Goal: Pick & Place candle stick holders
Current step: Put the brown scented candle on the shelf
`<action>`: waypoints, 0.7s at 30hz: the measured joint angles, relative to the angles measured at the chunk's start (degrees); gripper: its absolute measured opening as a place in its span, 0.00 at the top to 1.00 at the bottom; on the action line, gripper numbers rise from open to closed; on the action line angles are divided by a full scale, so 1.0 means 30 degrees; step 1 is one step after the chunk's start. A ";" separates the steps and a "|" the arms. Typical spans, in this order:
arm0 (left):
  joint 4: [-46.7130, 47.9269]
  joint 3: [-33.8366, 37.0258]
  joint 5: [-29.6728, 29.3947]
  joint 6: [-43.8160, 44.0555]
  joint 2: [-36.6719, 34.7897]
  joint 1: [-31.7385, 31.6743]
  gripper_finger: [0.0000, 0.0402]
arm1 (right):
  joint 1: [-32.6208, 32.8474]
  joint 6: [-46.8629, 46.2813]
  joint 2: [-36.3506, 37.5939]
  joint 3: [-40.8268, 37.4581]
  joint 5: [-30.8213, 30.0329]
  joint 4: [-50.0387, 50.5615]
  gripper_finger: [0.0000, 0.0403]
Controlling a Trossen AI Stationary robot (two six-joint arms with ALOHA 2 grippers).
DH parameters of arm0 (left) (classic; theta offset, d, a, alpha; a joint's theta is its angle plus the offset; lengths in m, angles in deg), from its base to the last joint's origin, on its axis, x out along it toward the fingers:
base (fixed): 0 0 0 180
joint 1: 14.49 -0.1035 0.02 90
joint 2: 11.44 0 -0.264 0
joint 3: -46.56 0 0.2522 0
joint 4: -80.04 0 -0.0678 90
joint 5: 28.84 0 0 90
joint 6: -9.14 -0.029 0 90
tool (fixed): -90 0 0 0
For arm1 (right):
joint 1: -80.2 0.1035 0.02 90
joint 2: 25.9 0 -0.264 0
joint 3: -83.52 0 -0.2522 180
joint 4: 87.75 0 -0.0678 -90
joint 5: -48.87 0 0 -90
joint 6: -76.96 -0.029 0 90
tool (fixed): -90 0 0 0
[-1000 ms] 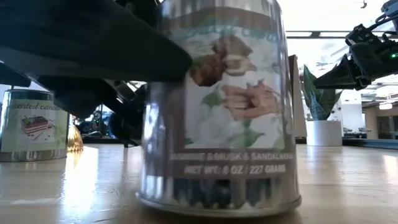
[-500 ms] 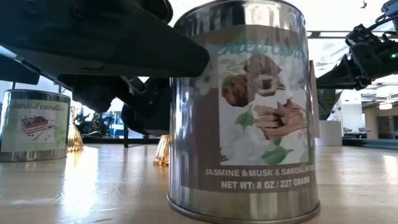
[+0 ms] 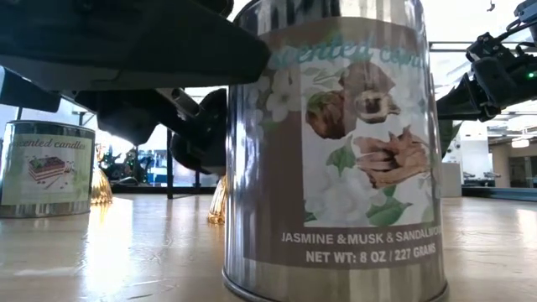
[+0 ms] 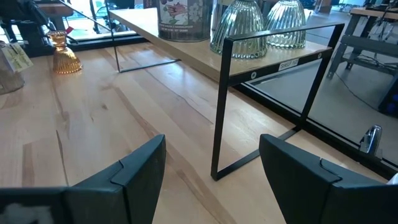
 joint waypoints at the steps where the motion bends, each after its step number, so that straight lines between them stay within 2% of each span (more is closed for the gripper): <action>1: 0.0002 -0.0034 0.0002 -0.0155 0.0000 0.0000 0.00 | -0.0003 0.0003 0.0000 0.0000 -0.0001 0.0000 0.38; 17: 0.0139 -0.0641 -0.0342 -0.0874 0.0677 -0.0095 0.00 | -0.0005 0.0002 -0.0005 0.0000 -0.0007 -0.0003 0.38; 21: 0.0048 -0.0973 -0.0369 -0.1872 0.0758 -0.0159 0.00 | -0.0007 0.0000 -0.0009 0.0000 -0.0007 0.0000 0.38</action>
